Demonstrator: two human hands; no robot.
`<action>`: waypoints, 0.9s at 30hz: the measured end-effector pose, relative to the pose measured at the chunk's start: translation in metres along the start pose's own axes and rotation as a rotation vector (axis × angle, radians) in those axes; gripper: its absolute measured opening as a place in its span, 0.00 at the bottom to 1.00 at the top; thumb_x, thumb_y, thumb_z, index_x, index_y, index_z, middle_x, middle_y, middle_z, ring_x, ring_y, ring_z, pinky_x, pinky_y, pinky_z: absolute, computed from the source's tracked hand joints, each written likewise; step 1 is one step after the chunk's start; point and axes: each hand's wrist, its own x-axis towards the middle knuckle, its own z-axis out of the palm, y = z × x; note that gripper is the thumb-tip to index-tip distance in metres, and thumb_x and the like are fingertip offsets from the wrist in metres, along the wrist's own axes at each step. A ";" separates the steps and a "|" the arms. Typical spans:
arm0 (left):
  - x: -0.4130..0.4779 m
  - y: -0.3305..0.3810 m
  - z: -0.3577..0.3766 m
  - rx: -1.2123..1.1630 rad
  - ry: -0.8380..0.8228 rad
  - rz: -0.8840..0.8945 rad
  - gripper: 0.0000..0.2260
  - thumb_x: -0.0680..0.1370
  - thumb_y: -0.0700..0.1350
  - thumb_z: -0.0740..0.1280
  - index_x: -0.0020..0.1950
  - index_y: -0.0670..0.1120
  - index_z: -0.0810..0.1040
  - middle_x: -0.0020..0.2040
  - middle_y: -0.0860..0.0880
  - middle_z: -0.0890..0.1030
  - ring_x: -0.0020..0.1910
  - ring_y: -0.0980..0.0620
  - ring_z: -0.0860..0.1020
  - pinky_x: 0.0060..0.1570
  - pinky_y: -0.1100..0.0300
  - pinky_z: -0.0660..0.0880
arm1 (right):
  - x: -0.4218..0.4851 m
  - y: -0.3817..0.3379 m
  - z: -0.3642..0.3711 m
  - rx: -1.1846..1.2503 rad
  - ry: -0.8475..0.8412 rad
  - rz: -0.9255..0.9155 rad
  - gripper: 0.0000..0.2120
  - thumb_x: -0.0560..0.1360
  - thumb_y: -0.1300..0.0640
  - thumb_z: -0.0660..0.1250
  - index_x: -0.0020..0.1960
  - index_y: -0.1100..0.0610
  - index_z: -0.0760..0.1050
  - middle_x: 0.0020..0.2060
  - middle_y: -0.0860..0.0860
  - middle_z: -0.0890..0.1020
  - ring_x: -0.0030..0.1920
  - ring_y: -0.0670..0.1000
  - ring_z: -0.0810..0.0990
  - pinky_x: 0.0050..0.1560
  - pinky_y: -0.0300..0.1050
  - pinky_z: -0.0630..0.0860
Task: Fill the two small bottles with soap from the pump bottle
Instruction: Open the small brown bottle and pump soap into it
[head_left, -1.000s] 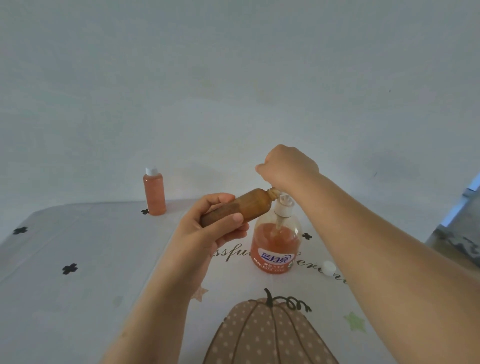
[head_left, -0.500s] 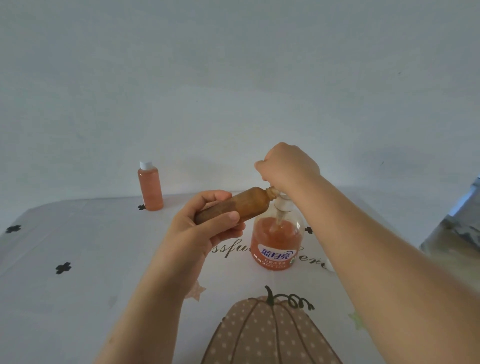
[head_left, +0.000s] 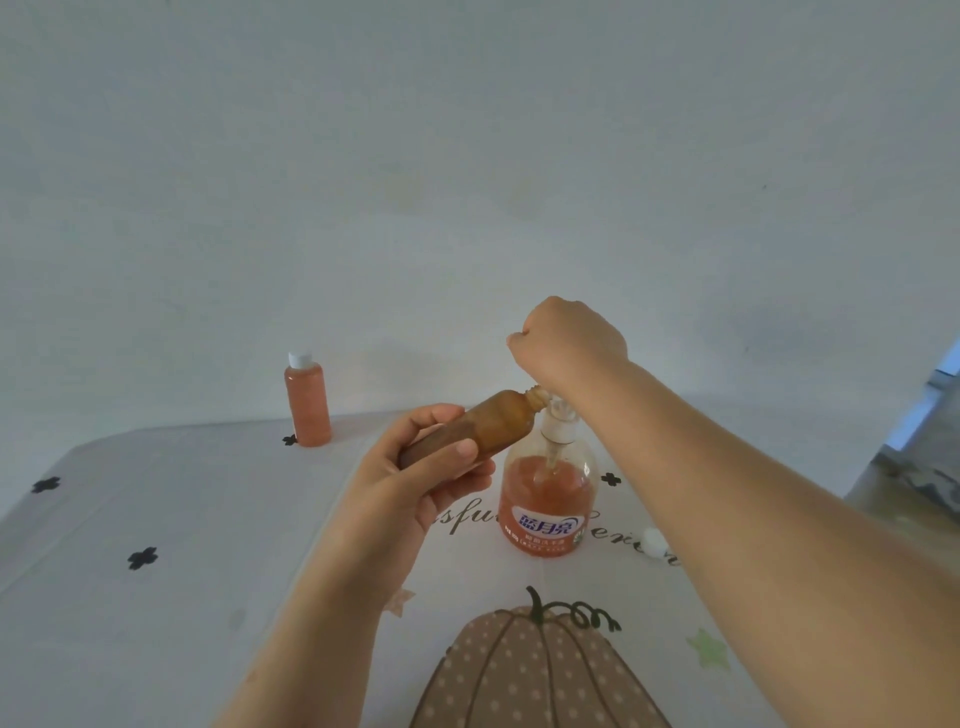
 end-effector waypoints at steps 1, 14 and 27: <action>0.000 0.000 0.000 0.000 0.003 0.000 0.16 0.67 0.36 0.72 0.54 0.42 0.79 0.49 0.41 0.83 0.43 0.41 0.82 0.46 0.55 0.81 | 0.000 0.000 0.001 0.005 -0.006 0.005 0.16 0.77 0.60 0.62 0.32 0.55 0.62 0.28 0.49 0.66 0.27 0.51 0.63 0.29 0.40 0.59; 0.000 0.001 -0.001 0.103 0.053 0.018 0.20 0.64 0.34 0.77 0.54 0.40 0.80 0.45 0.42 0.84 0.40 0.40 0.82 0.44 0.55 0.82 | 0.005 0.005 0.016 0.050 -0.071 0.039 0.09 0.75 0.60 0.62 0.36 0.56 0.70 0.31 0.51 0.73 0.29 0.52 0.69 0.30 0.40 0.61; -0.005 0.006 0.004 0.079 0.030 0.049 0.17 0.66 0.36 0.76 0.53 0.42 0.80 0.48 0.43 0.84 0.44 0.39 0.83 0.47 0.54 0.82 | 0.000 0.000 -0.002 -0.019 -0.022 -0.016 0.15 0.77 0.59 0.61 0.33 0.55 0.64 0.29 0.49 0.68 0.28 0.51 0.65 0.30 0.41 0.59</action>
